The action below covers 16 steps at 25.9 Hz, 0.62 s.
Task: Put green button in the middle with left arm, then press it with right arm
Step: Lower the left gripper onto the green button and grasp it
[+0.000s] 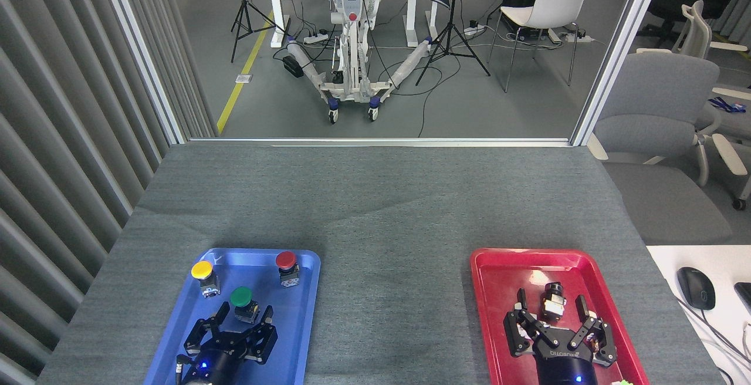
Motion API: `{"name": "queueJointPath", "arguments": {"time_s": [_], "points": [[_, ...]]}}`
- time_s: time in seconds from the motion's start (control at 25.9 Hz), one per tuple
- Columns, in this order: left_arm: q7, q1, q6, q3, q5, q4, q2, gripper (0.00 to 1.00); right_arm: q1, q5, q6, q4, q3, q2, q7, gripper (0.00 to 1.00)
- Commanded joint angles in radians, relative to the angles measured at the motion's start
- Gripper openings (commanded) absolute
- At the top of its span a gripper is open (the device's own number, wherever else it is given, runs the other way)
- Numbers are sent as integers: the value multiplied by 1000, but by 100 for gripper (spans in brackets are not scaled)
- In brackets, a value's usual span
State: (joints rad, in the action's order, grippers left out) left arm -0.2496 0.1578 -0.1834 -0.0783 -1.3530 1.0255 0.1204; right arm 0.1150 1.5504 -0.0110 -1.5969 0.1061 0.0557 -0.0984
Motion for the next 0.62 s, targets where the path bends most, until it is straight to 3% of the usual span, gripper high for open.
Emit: {"name": "queueJointPath", "arguments": {"time_s": [0.0, 0.08, 0.19, 0.39, 0.58], "points": [[-7, 8, -1, 0, 0, -18, 2, 81, 0, 0, -1, 0, -2, -1, 2, 100], [-40, 8, -1, 0, 0, -33, 2, 69, 0, 0, -1, 0, -2, 1, 2, 100], [-123, 0, -4, -1, 0, -30, 4, 41, 0, 0, -1, 0, -2, 1, 2, 100], [-134, -20, -65, -1, 0, -19, 21, 0, 0, 2, -7, 0, -3, -4, 2, 100], [-145, -37, -182, -1, 3, 51, 48, 0, 0, 5, -9, 0, -3, -5, 3, 100]]}}
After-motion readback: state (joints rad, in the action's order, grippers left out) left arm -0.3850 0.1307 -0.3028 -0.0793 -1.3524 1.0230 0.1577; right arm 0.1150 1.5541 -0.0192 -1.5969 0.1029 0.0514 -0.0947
